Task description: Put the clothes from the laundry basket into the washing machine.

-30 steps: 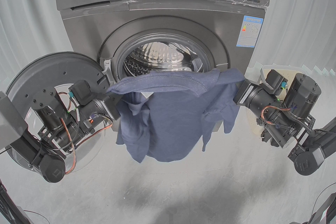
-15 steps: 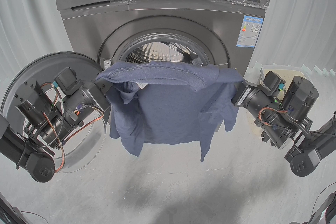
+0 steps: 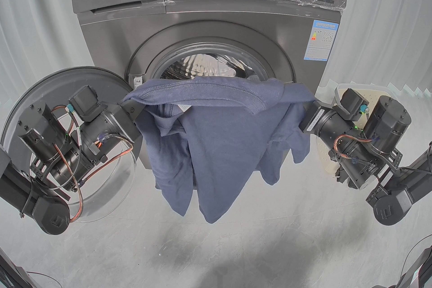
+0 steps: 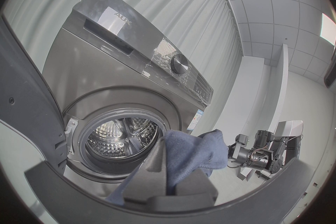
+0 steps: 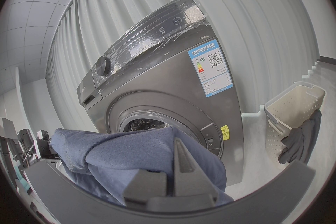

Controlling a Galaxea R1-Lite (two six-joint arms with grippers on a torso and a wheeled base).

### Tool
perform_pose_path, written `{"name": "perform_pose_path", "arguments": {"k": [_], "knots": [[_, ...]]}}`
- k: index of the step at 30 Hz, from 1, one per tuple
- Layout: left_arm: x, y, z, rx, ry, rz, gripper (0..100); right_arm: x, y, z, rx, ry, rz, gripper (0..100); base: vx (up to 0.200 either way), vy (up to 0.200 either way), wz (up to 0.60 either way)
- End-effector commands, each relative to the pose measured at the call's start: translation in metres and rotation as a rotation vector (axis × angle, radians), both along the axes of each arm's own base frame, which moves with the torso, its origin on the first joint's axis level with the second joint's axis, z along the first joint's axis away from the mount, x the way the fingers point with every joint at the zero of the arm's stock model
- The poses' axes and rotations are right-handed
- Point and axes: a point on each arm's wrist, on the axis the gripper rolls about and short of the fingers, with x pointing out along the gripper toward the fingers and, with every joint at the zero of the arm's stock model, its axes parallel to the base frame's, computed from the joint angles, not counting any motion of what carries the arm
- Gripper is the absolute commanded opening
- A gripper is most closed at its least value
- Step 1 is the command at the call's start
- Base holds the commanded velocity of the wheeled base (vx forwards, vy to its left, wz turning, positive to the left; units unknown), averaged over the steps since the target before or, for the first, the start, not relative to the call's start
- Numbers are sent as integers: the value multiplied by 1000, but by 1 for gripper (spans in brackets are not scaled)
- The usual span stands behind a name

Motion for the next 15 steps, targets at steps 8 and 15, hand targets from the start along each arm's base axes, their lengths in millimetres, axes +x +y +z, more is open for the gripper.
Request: {"name": "perform_pose_path", "arguments": {"k": [8,15], "knots": [[-2,-5,-8,15,28,-12,0,0,0,1,3,-4,-1,0,0,0,0],[0,-22,-25,60,63,-45,0,-9,2,-17,-41,59,44,0,0,0,0]]}}
